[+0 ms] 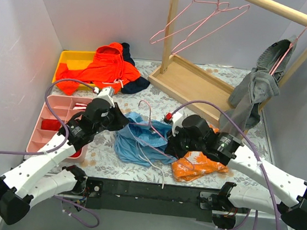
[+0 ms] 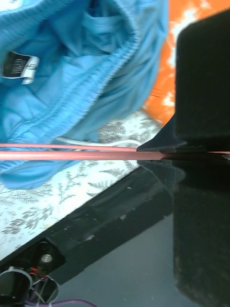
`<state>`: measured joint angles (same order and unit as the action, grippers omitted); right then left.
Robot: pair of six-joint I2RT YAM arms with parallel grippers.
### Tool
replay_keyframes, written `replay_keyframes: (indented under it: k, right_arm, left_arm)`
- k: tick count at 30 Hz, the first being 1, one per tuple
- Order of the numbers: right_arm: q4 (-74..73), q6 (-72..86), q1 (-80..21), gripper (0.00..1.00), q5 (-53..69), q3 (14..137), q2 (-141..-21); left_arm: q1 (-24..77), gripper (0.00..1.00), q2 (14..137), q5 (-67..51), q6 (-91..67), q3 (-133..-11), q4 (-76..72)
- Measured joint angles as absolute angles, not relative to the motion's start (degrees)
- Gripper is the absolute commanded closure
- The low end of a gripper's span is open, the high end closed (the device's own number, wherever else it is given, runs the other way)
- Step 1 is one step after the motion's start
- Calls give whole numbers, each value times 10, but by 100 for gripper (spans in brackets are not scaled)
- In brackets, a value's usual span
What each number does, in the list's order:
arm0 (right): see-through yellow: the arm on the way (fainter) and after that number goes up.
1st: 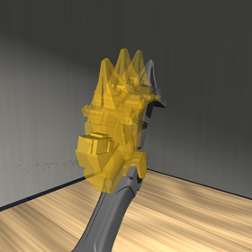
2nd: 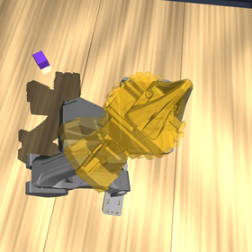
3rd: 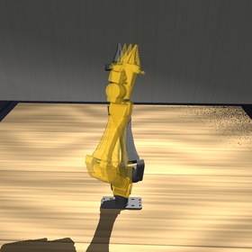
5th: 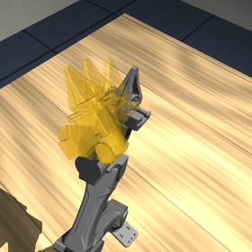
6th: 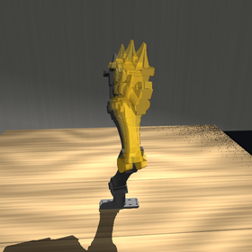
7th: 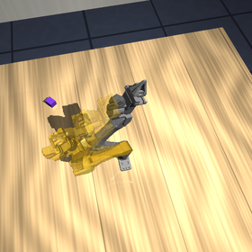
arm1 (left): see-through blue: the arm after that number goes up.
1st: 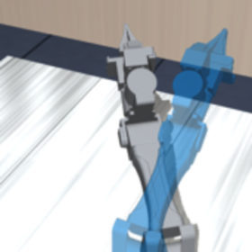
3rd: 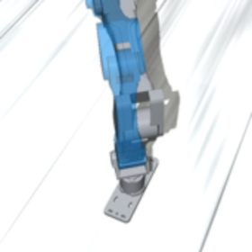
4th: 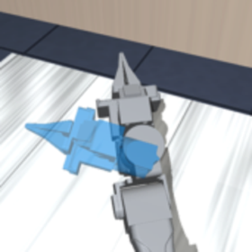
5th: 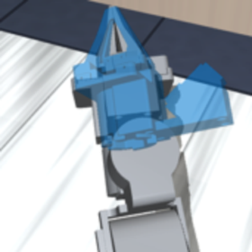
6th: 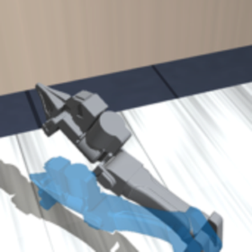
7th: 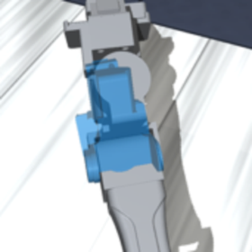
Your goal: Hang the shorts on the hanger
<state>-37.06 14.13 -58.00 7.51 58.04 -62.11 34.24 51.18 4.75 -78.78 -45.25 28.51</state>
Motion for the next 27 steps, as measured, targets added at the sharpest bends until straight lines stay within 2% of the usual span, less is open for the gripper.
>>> replay_keyframes:
  k: [6, 7, 8, 9, 10, 13, 16, 22, 24, 27]
  right_arm:
    - [-172, 117, -583, 99, 57, 439, -585]
    - [-147, 116, -584, 99, 52, 422, -582]
    - [-113, 116, -584, 99, 48, 401, -578]
    - [-85, 116, -585, 99, 44, 383, -575]
    - [-43, 117, -586, 99, 42, 358, -572]
    - [37, 118, -587, 99, 38, 320, -571]
    - [54, 118, -587, 99, 35, 319, -576]
    - [76, 118, -587, 99, 35, 319, -586]
    - [78, 118, -587, 99, 36, 319, -586]
    - [79, 118, -587, 99, 35, 319, -586]
  left_arm:
    - [343, 100, 504, 5, -746, -477, 295]
    - [343, 96, 506, 4, -743, -480, 297]
    - [343, 87, 509, 1, -739, -485, 300]
    - [342, 83, 513, -3, -735, -489, 301]
    - [342, 70, 516, -5, -730, -493, 302]
    - [342, 50, 517, -38, -705, -508, 290]
    - [343, 43, 505, -75, -686, -508, 275]
    - [353, 35, 497, -147, -637, -517, 219]
    - [377, 30, 504, -143, -621, -520, 207]
    - [451, 30, 528, -99, -588, -531, 200]
